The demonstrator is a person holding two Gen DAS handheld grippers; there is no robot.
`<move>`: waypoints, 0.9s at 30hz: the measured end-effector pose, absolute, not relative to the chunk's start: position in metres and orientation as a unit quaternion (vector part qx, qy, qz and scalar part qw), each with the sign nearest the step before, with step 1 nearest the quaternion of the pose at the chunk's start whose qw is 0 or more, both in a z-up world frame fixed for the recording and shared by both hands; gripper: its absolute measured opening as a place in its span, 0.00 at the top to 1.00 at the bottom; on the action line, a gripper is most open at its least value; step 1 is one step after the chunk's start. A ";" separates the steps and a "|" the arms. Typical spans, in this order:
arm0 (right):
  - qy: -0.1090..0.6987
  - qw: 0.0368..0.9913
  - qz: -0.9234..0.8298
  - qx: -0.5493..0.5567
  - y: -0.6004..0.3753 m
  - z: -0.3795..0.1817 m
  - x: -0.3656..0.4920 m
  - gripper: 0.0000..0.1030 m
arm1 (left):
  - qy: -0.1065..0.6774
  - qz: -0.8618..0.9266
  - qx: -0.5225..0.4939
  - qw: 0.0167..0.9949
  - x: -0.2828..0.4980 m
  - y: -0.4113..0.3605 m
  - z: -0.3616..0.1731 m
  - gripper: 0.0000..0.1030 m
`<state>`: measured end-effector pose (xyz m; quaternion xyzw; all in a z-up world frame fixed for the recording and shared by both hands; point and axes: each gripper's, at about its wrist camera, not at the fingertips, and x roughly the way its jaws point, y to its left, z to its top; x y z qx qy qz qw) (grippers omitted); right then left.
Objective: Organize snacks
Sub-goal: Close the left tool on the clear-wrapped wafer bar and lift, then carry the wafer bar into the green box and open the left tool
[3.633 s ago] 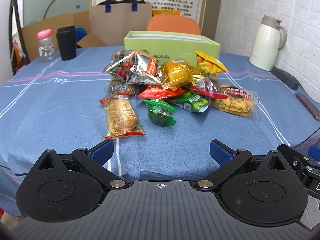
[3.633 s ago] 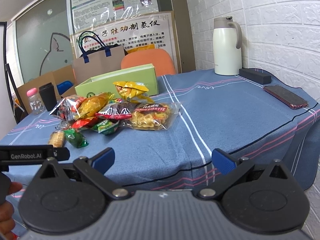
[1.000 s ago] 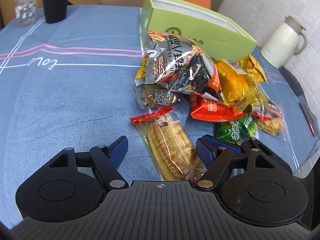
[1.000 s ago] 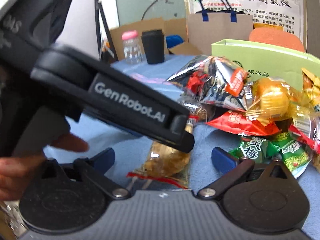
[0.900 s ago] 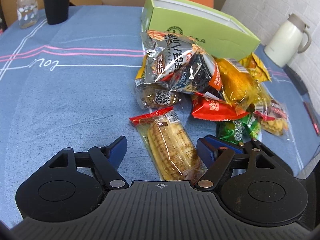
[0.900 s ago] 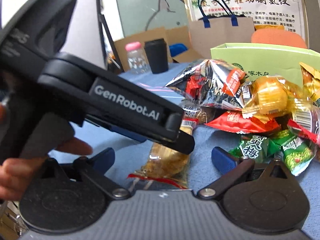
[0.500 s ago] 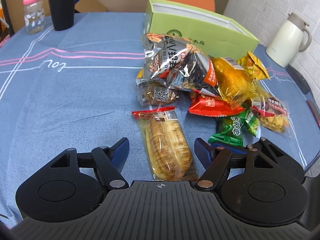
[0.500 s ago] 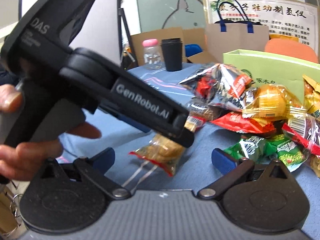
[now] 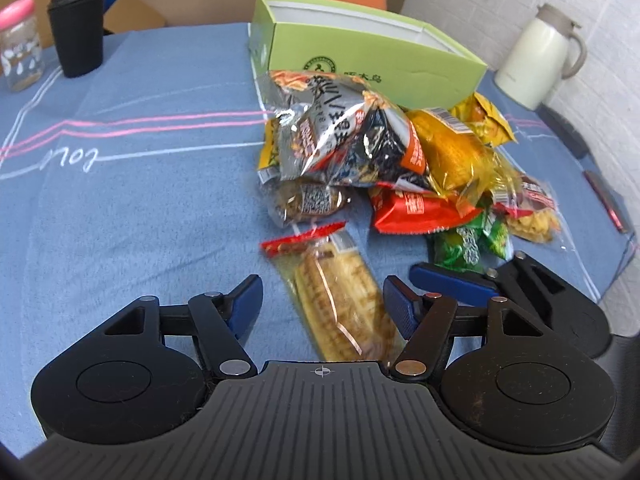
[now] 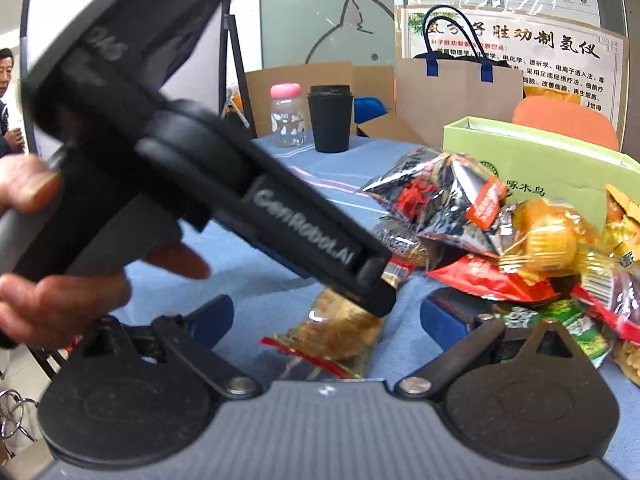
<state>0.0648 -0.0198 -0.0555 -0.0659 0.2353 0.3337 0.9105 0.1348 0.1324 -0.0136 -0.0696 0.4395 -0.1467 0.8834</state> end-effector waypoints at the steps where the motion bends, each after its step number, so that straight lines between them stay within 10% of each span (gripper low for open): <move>1: 0.238 0.911 0.331 -0.069 -0.018 -0.056 0.064 0.06 | 0.433 -0.152 -0.080 0.885 0.132 0.136 -0.015 0.50; 4: 0.255 0.910 0.322 -0.063 -0.016 -0.057 0.070 0.37 | 0.423 -0.162 -0.097 0.886 0.129 0.142 -0.018 0.50; 12: 0.263 0.912 0.307 -0.069 -0.012 -0.064 0.066 0.15 | 0.413 -0.165 -0.104 0.890 0.129 0.142 -0.022 0.59; 16: 0.255 0.906 0.331 -0.071 -0.005 -0.062 0.060 0.27 | 0.407 -0.152 -0.116 0.893 0.119 0.143 -0.023 0.79; 27: 0.143 0.918 0.368 -0.044 -0.012 0.036 0.103 0.26 | 0.303 -0.128 -0.141 0.934 0.145 0.160 0.081 0.79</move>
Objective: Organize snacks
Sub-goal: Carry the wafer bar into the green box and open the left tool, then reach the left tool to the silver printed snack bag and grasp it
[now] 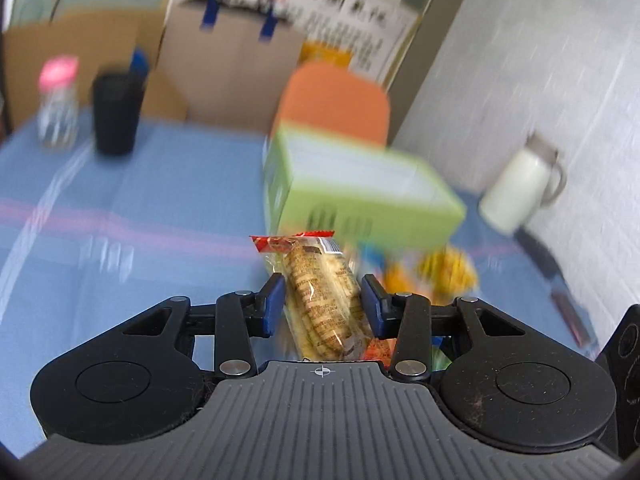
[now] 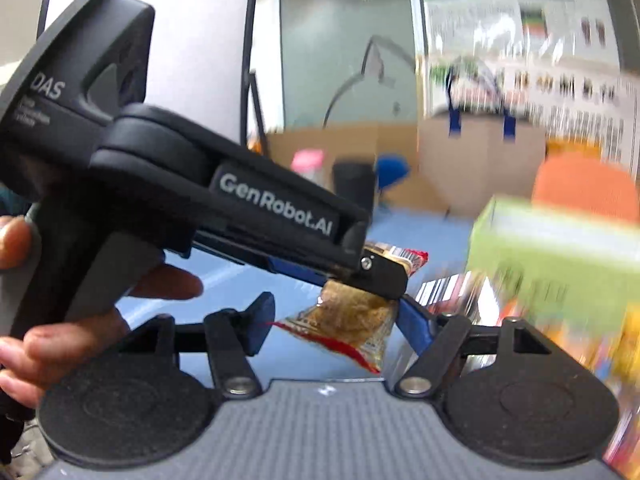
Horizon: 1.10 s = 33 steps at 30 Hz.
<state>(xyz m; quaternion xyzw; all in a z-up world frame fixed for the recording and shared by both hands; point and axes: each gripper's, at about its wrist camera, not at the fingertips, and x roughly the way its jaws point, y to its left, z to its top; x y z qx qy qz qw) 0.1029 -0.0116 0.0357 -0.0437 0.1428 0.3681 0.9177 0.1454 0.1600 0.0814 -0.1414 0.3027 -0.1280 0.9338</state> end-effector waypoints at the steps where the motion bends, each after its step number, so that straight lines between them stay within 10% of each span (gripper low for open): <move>1: 0.136 0.921 0.362 -0.049 -0.013 0.044 0.118 0.26 | 0.296 -0.132 -0.138 0.936 0.161 0.158 0.091 0.79; 19: 0.240 0.919 0.311 -0.029 -0.045 0.027 0.338 0.26 | 0.360 -0.151 -0.148 0.909 0.409 0.118 0.068 0.71; 26: 0.200 0.933 0.298 0.003 -0.078 0.043 0.304 0.12 | 0.309 -0.141 -0.125 0.932 0.364 0.136 0.090 0.42; 33: 0.218 0.912 0.346 0.037 -0.094 0.017 0.224 0.09 | 0.315 -0.165 -0.145 0.924 0.273 0.162 0.064 0.37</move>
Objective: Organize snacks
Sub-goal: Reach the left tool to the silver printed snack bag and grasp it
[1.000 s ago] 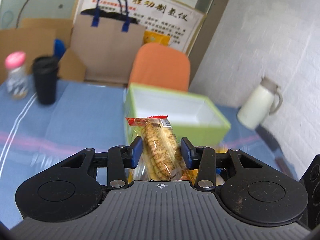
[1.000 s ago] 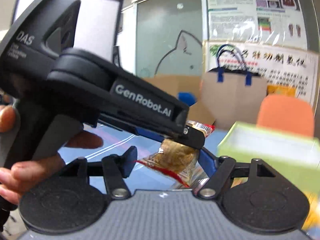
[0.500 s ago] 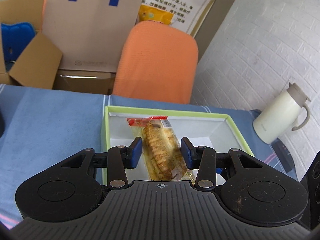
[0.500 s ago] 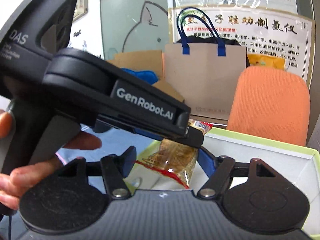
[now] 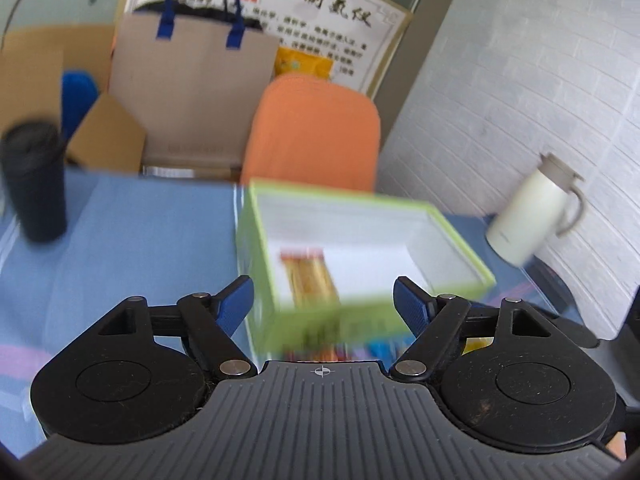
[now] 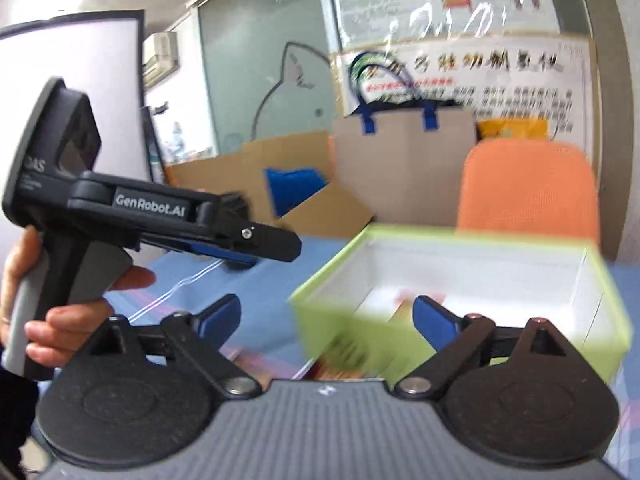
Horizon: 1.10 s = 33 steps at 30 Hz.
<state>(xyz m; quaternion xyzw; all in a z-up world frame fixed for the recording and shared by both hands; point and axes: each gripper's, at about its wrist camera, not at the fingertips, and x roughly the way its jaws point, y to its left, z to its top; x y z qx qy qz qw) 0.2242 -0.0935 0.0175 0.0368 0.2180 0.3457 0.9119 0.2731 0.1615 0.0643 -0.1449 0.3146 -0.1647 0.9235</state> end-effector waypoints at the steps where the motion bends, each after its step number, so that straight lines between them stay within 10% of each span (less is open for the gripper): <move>1: 0.230 0.905 0.357 0.043 -0.089 0.012 0.222 0.09 | 0.323 -0.163 -0.155 0.920 0.263 0.166 0.055 0.37; 33: 0.280 0.890 0.360 -0.033 -0.022 -0.011 0.196 0.09 | 0.357 -0.155 -0.274 0.879 0.199 0.215 -0.003 0.37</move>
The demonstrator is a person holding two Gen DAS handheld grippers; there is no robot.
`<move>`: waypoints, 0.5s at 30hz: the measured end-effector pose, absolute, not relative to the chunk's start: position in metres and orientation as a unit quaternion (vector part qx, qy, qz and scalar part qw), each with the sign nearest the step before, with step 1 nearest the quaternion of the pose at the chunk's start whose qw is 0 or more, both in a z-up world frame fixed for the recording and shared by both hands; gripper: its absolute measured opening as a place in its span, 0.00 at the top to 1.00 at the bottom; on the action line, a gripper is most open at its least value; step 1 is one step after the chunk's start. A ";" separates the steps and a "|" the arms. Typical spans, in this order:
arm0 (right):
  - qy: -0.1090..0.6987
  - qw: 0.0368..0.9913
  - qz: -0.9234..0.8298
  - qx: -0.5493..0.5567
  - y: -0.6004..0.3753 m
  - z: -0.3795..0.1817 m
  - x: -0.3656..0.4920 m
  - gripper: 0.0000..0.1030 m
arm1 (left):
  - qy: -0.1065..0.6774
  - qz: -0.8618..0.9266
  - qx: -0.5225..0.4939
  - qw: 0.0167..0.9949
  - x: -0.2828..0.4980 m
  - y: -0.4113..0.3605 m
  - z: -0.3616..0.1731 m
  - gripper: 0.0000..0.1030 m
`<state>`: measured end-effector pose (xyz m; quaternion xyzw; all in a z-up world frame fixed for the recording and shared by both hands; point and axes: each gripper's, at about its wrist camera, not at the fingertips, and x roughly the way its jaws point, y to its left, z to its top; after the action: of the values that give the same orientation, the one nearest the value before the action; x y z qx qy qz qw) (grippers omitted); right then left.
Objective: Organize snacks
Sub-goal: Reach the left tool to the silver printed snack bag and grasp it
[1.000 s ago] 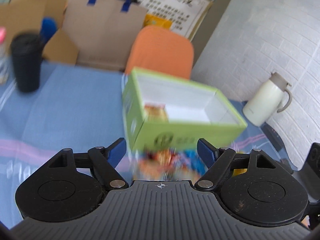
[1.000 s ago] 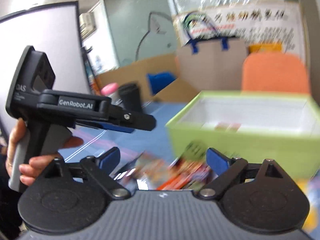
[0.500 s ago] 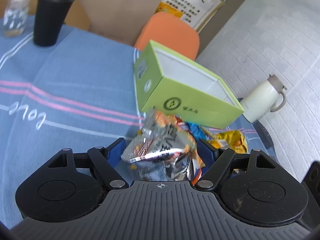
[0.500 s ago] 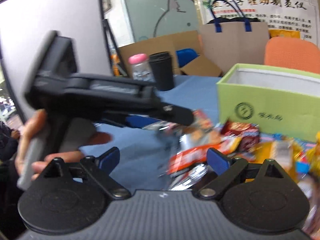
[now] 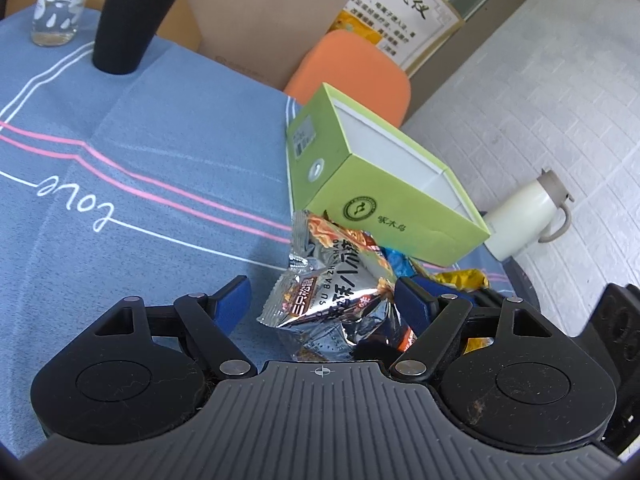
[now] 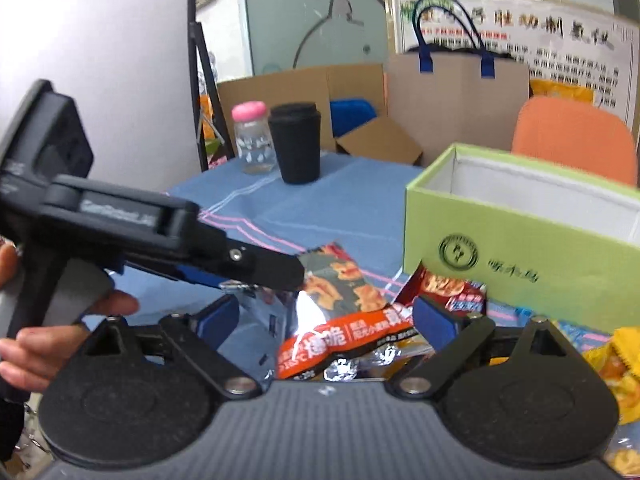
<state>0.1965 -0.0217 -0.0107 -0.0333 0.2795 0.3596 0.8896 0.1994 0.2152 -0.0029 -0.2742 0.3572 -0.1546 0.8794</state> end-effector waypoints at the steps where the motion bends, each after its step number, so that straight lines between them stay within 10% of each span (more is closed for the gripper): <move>1: 0.281 0.889 0.362 -0.030 -0.020 -0.012 0.195 0.08 | 0.358 -0.154 -0.274 0.879 0.201 0.215 -0.003 0.36; 15: 0.248 0.897 0.364 -0.030 0.003 -0.004 0.173 0.09 | 0.371 -0.137 -0.275 0.876 0.213 0.222 -0.012 0.37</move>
<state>0.1731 0.0026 -0.0043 -0.0303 0.2479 0.3638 0.8974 0.2129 0.2221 -0.0119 -0.2748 0.3711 -0.1375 0.8763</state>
